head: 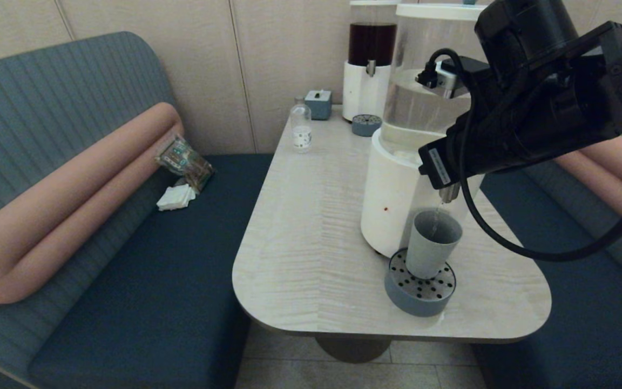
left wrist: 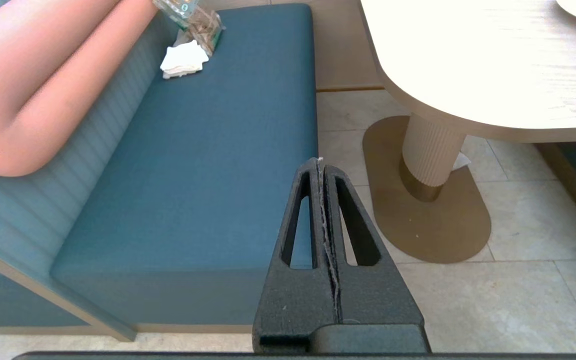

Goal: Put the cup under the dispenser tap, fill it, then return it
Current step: Turn off the faucet

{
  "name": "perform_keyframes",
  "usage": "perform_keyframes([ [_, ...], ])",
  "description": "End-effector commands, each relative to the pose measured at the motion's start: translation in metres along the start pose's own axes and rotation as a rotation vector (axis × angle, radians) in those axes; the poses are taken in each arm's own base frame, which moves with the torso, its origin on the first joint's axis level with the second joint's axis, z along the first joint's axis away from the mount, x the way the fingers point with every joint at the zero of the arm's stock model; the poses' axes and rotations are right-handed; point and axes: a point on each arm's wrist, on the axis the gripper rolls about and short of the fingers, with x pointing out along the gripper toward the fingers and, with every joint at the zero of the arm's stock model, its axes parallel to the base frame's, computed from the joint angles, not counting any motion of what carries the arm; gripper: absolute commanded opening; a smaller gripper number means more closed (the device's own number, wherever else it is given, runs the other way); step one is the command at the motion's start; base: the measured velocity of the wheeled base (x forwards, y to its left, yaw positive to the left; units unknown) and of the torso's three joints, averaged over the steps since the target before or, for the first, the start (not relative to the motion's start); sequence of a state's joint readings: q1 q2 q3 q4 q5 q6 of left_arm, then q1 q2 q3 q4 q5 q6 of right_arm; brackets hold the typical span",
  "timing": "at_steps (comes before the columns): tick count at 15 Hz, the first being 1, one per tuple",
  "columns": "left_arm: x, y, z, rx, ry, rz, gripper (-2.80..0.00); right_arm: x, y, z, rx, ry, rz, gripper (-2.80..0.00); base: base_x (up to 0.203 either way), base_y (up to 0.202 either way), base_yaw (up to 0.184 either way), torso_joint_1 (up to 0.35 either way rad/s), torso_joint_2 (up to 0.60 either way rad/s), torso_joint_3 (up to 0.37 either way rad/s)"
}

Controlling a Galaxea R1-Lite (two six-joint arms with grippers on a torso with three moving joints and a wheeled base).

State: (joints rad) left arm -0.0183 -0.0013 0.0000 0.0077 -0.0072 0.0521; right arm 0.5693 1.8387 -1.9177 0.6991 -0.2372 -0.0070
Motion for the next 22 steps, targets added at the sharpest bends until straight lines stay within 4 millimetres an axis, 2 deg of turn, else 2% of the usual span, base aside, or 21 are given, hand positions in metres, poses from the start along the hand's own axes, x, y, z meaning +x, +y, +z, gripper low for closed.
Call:
perform_keyframes([
  [1,-0.0001,0.0,0.0,0.0,-0.002,0.0,-2.8,0.002,-0.0016,-0.0004,0.001,0.006,-0.023,-2.8,0.0,0.0,0.0,0.0,0.0,0.0],
  [22,-0.0001,0.0,0.0,0.0,-0.002,0.0,-2.8,0.0067,-0.0042,0.001,-0.065,-0.008,-0.195,-2.8,0.0,0.0,0.0,0.0,0.0,0.0],
])
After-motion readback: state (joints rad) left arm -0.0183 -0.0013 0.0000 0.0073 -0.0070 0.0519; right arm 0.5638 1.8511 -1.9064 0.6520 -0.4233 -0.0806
